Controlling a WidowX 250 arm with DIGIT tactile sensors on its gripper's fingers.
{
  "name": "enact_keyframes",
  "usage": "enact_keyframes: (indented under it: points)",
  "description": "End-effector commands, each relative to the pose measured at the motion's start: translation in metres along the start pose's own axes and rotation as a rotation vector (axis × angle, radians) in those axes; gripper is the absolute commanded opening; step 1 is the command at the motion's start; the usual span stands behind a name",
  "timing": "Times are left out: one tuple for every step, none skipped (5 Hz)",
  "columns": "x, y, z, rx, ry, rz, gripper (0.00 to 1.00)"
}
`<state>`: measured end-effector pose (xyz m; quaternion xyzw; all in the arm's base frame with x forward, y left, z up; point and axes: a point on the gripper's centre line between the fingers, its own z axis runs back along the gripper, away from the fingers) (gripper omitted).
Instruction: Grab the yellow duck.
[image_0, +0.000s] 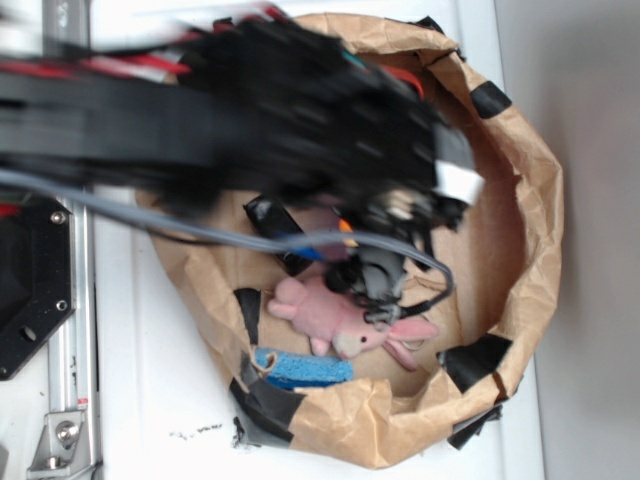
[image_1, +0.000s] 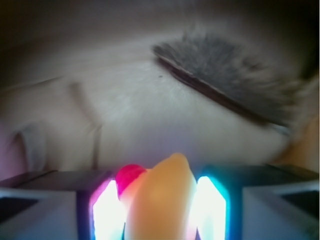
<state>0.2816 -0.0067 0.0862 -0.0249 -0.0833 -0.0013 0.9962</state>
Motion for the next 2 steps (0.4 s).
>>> enact_keyframes:
  points:
    - [-0.0057,0.0208,0.1144,-0.028,-0.018,-0.014,0.00]
    - [0.0026,0.0187,0.1206,-0.025,0.023,-0.023,0.00]
